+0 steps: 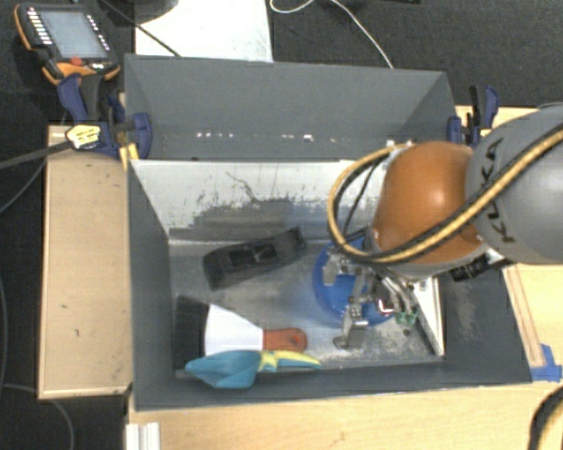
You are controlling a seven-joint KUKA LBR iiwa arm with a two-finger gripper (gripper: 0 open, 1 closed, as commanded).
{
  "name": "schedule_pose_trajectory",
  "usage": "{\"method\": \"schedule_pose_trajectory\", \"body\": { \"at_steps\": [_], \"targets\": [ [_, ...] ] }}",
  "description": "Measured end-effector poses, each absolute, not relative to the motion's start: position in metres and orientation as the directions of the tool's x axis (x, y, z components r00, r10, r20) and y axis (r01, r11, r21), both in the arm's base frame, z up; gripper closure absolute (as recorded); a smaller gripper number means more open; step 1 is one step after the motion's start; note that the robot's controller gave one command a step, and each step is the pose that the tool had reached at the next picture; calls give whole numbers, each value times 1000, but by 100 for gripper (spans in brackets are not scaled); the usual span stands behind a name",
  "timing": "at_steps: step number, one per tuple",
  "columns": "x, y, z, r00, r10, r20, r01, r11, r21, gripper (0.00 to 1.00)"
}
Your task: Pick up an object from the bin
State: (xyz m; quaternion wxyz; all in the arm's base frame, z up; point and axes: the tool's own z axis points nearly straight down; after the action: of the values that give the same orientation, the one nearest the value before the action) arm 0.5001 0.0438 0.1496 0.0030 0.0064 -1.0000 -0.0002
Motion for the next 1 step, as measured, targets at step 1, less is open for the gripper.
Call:
{"method": "schedule_pose_trajectory", "body": {
  "at_steps": [1],
  "targets": [
    [502,44,154,-1000,-10,-2,-10,1000,1,0]
  ]
}}
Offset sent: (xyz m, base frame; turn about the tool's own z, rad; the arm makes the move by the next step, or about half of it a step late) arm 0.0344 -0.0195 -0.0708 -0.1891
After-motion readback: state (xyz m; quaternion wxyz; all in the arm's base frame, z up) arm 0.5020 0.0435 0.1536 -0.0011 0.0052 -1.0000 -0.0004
